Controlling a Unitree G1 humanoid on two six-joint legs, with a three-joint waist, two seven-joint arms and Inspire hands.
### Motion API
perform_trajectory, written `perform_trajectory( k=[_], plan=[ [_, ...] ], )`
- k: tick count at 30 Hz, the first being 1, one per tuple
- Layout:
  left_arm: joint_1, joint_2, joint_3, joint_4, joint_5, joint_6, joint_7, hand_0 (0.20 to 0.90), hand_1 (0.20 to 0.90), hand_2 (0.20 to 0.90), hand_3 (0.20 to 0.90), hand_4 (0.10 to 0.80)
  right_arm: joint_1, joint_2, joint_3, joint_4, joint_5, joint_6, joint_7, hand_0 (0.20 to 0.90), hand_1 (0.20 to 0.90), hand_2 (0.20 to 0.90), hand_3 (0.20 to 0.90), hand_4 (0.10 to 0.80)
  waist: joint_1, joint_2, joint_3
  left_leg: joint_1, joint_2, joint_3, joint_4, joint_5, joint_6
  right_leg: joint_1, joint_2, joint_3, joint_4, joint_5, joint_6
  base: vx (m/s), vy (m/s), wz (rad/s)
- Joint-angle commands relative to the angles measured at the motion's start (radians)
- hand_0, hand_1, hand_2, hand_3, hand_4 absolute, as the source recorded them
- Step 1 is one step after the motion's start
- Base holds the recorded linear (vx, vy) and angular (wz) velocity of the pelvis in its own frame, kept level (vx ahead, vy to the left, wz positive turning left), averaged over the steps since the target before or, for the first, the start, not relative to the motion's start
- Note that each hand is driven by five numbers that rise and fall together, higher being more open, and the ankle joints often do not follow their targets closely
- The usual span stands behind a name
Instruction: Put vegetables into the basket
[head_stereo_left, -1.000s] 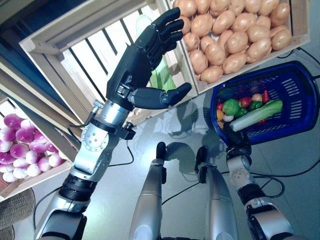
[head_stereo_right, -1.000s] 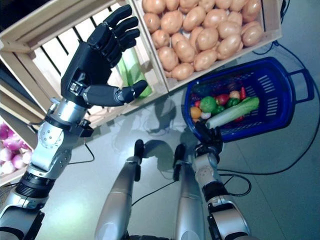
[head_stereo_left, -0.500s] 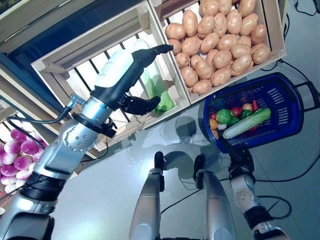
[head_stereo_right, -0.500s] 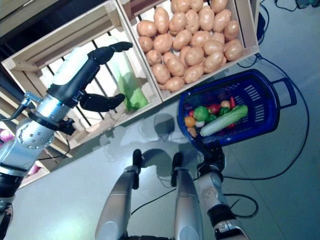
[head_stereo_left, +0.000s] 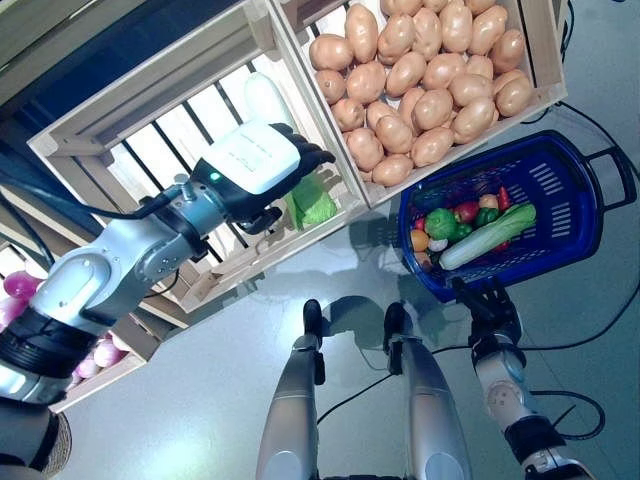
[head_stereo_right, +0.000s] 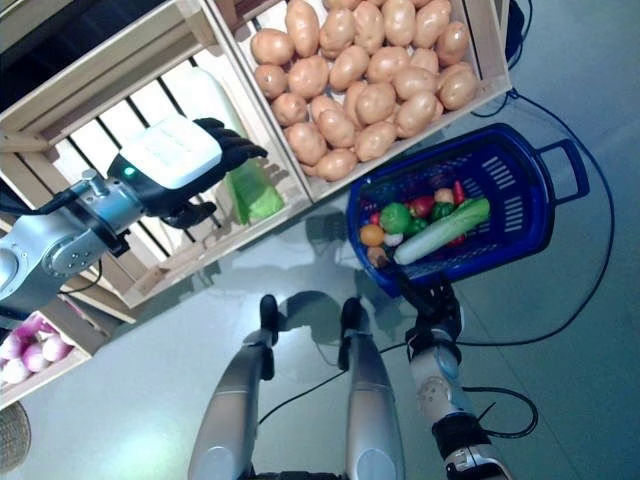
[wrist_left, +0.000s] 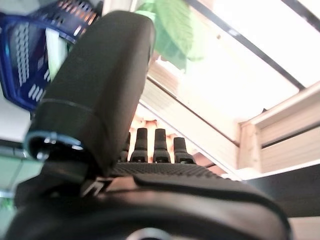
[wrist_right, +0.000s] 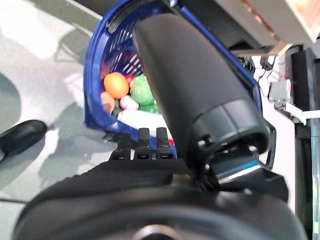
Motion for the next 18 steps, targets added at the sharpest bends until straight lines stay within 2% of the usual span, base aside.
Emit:
perform_trajectory(
  k=[1, 6, 10, 18],
  plan=[
    [-0.109, 0.074, 0.046, -0.036, 0.055, -0.003, 0.041, 0.900, 0.900, 0.900, 0.900, 0.800, -0.006, -0.076, -0.016, -0.078, 0.014, -0.048, 0.045, 0.900, 0.900, 0.900, 0.900, 0.800, -0.019, 0.003, 0.000, -0.025, -0.014, 0.075, 0.039, -0.012, 0.001, 0.079, 0.009, -0.026, -0.112, 0.073, 0.021, 0.000, 0.000, 0.00],
    [-0.155, 0.100, -0.015, 0.008, 0.129, -0.025, 0.082, 0.900, 0.900, 0.900, 0.900, 0.800, -0.012, -0.092, -0.012, -0.079, 0.020, -0.044, 0.049, 0.900, 0.900, 0.900, 0.900, 0.800, -0.025, -0.001, 0.000, -0.047, -0.007, 0.077, 0.039, -0.001, 0.001, 0.058, 0.010, -0.021, -0.112, 0.084, 0.021, -0.009, 0.003, 0.00],
    [-0.176, 0.121, -0.059, 0.075, 0.225, -0.041, 0.170, 0.900, 0.900, 0.900, 0.900, 0.800, -0.011, -0.103, -0.012, -0.083, 0.025, -0.047, 0.056, 0.900, 0.900, 0.900, 0.900, 0.800, -0.028, -0.004, 0.000, -0.054, -0.004, 0.079, 0.044, -0.007, -0.001, 0.050, 0.009, -0.014, -0.109, 0.080, 0.023, -0.007, 0.015, -0.02],
    [-0.161, 0.148, -0.126, 0.172, 0.276, -0.043, 0.212, 0.900, 0.900, 0.900, 0.900, 0.800, -0.015, -0.137, -0.013, -0.116, 0.032, -0.031, 0.043, 0.900, 0.900, 0.900, 0.900, 0.800, -0.035, -0.009, 0.000, -0.081, -0.001, 0.078, 0.047, -0.004, -0.004, 0.025, 0.009, -0.003, -0.117, 0.091, 0.028, -0.013, 0.039, -0.03]
  ],
)
